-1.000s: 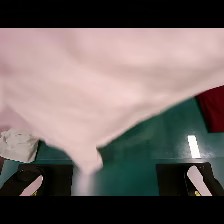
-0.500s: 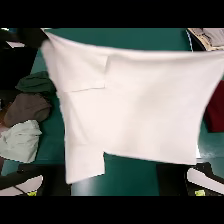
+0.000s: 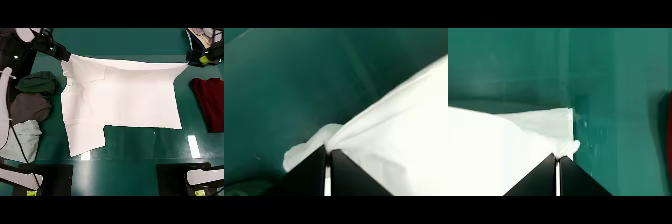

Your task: Fold the shirts.

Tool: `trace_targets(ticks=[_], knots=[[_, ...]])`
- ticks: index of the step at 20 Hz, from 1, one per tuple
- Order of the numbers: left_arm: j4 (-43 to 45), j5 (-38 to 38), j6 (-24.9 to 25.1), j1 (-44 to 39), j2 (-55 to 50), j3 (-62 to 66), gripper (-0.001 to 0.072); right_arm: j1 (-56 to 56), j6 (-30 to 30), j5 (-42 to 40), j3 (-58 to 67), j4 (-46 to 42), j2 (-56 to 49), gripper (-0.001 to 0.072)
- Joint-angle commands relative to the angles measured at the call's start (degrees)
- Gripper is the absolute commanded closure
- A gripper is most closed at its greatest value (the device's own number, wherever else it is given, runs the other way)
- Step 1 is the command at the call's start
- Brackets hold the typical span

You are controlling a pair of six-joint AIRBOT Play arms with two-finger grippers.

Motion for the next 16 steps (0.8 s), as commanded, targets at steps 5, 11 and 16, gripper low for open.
trace_targets(ticks=[5,11,16], knots=[[7.1,10.9,9.3,0.0,-5.0,-0.1,0.0681,1.6,1.1,-10.1,-0.2,-1.1,-5.7,0.0703],[7.6,-8.2,12.7,0.0,-5.3,-0.1,0.0681,2.7,0.0,3.2,-0.2,-2.2,-5.8,0.0702],[7.5,-18.1,12.3,0.0,-5.3,-0.7,0.0681,3.7,-0.9,7.4,-2.4,-2.2,-6.0,0.0703]])
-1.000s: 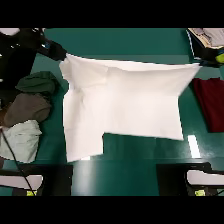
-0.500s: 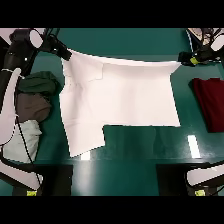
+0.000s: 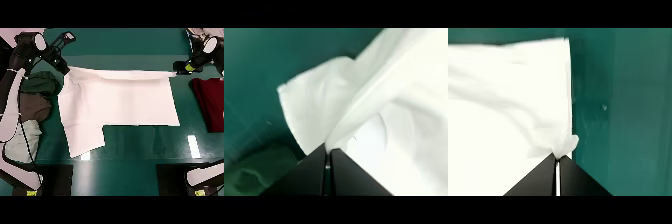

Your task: Fold the shirts.

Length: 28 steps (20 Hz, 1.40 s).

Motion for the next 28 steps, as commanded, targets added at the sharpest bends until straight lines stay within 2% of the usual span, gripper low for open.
trace_targets(ticks=[1,4,7,8,9,10,11,12,16,19,22,28], knots=[[-0.4,-7.3,-0.5,0.0,-0.1,-1.7,0.0681,0.5,-0.5,3.2,-3.3,-0.2,-0.1,0.0703],[-0.4,-5.5,-0.7,0.0,-0.1,-7.2,0.0680,0.5,-0.5,0.7,-8.3,0.1,-0.1,0.0700],[-0.3,-5.1,-3.9,0.0,-0.1,-10.3,0.0680,0.7,-0.5,-0.6,-10.3,2.0,-0.1,0.0697],[-0.3,-5.2,-5.4,0.0,-0.1,-10.3,0.0644,0.7,-0.5,-0.5,-10.3,3.3,-0.1,0.0694],[-0.2,-5.2,-6.8,0.0,-0.1,-10.3,0.0414,0.7,-0.8,-0.5,-10.1,4.9,-0.1,0.0670],[0.3,-5.4,-9.0,0.0,-0.1,-10.3,0.0231,0.7,-1.6,-0.3,-9.6,6.6,-0.1,0.0531],[0.9,-5.8,-11.2,0.0,0.0,-10.3,0.0222,0.7,-1.6,0.4,-9.0,7.8,0.0,0.0401],[2.0,-7.2,-12.9,0.0,0.0,-10.3,0.0223,0.6,-1.7,1.9,-8.0,8.1,0.0,0.0364],[1.7,-16.4,-20.9,2.7,0.9,-10.3,0.0223,0.4,-5.8,11.7,-2.5,8.0,1.2,0.0365],[-4.5,-18.4,-23.6,6.4,5.9,-13.3,0.0224,0.4,-6.2,12.1,-2.4,8.0,5.2,0.0366],[-10.8,-14.2,-24.5,9.0,16.5,-25.4,0.0223,0.4,-6.7,11.5,-2.4,8.0,8.6,0.0366],[-22.0,-2.1,-28.3,12.9,41.9,-63.8,0.0222,0.5,-6.8,11.3,-2.4,8.8,11.0,0.0366]])
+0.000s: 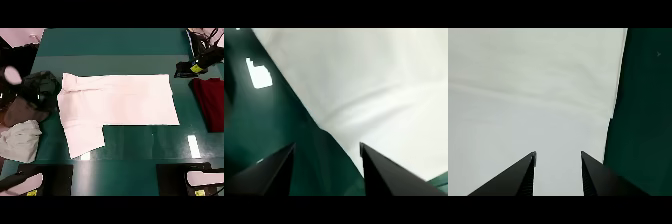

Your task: Fold the shirts.

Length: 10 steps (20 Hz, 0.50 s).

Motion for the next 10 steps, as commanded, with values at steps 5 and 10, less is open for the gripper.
trace_targets(ticks=[5,10], knots=[[-13.7,9.4,-2.6,4.5,18.1,-32.4,0.0222,0.3,-1.0,0.2,0.1,6.6,1.0,0.0367],[-17.4,14.2,-1.4,4.5,18.1,-36.5,0.0222,0.2,-1.1,1.6,0.1,7.4,1.0,0.0367]])
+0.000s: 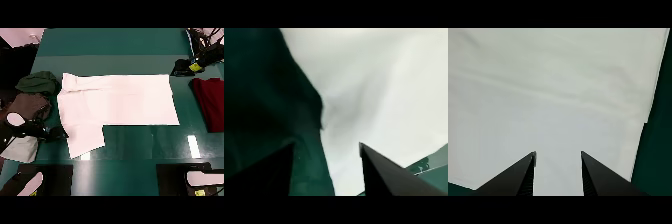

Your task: Fold the shirts.

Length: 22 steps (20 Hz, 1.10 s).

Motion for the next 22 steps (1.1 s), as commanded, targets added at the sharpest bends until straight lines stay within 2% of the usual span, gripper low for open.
trace_targets(ticks=[1,5,6,7,8,12,18,22], knots=[[-4.6,3.8,1.1,0.2,0.8,-4.1,0.0222,0.0,-0.1,0.6,0.0,1.0,0.0,0.0367],[-7.6,5.9,2.5,0.2,0.8,-6.1,0.0228,0.0,-0.1,0.9,0.0,1.0,0.0,0.0367],[-7.5,6.1,2.5,0.2,0.8,-6.1,0.0354,0.0,-0.3,1.2,0.0,0.9,0.0,0.0368],[-7.6,6.3,2.5,0.2,0.8,-6.1,0.0551,-0.1,-0.9,2.0,0.0,0.9,0.0,0.0370],[-7.8,6.5,2.5,0.2,0.8,-6.1,0.0659,-0.2,-1.6,3.0,0.0,0.8,0.0,0.0375],[-8.1,5.0,3.7,0.2,0.8,-4.4,0.0682,-3.4,-2.6,5.0,-5.4,0.9,2.3,0.0375],[-8.1,1.3,6.6,0.2,0.9,2.7,0.0681,-18.5,-7.0,1.4,-32.5,1.7,10.2,0.0375],[-8.2,1.2,6.6,0.2,0.9,3.1,0.0681,-26.8,-12.2,-4.6,-45.0,9.2,10.6,0.0381]])
